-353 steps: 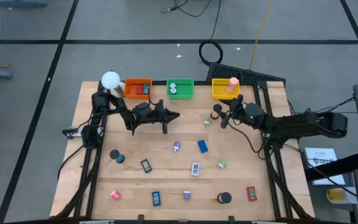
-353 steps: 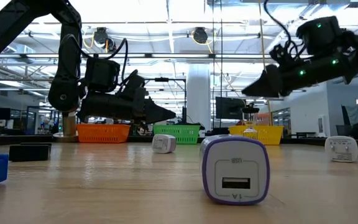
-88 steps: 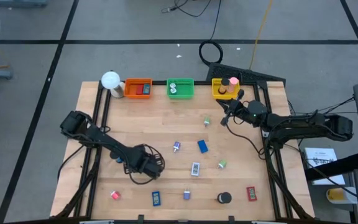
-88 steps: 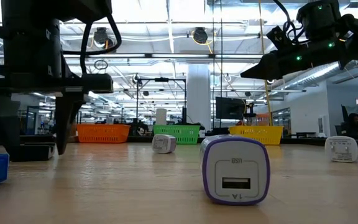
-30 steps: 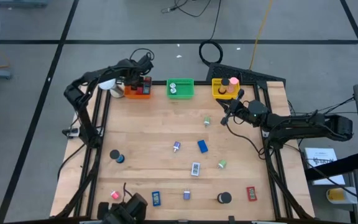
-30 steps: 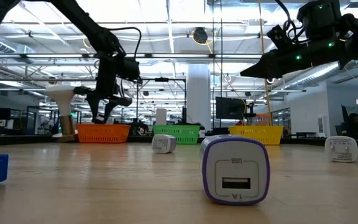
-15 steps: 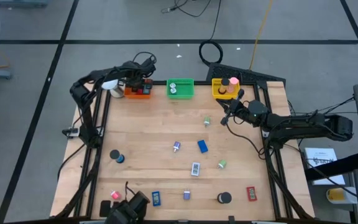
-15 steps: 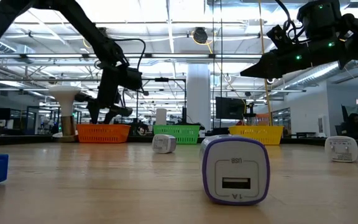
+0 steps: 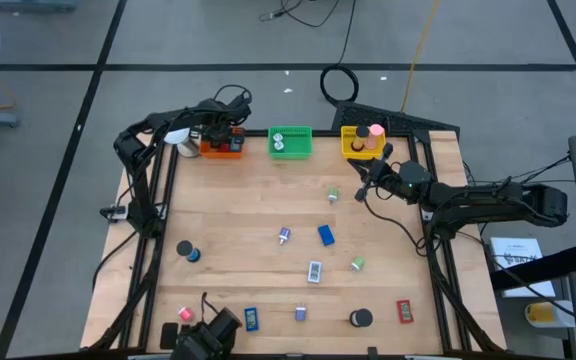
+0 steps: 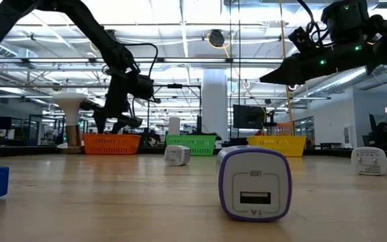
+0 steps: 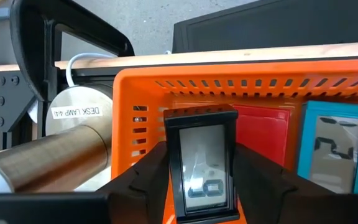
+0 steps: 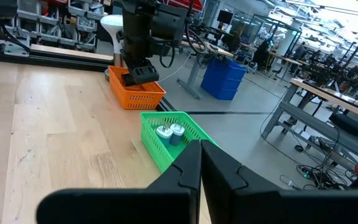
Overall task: Pick & Place Office items
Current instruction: Put the black digital clock into the orange basket
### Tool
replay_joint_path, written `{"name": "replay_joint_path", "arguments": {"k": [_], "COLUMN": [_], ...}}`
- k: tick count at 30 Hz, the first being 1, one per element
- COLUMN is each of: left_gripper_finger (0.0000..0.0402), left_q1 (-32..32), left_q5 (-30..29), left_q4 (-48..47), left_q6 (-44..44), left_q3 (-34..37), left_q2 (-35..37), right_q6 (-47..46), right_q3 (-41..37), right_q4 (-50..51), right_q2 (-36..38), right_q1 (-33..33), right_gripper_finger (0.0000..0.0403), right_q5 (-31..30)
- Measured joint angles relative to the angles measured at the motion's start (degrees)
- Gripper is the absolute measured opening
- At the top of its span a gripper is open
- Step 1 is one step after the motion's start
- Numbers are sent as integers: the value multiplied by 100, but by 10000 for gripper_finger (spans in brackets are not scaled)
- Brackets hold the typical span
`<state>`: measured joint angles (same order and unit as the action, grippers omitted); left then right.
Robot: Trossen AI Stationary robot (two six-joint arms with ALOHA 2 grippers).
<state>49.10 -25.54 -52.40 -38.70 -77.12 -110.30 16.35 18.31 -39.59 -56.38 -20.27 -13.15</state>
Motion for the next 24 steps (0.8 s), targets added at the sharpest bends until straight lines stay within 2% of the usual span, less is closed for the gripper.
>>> {"name": "replay_joint_path", "arguments": {"k": [5, 24], "left_gripper_finger": [177, 181], "left_q1": [0, -47], "left_q5": [61, 102], "left_q4": [-13, -149], "left_q6": [20, 91], "left_q3": [0, 2], "left_q2": [0, 2], "right_q6": [0, 69], "right_q3": [0, 0], "right_q4": [0, 0], "right_q2": [0, 0], "right_q1": [0, 0], "right_gripper_finger": [4, 4], "right_q5": [0, 0]}}
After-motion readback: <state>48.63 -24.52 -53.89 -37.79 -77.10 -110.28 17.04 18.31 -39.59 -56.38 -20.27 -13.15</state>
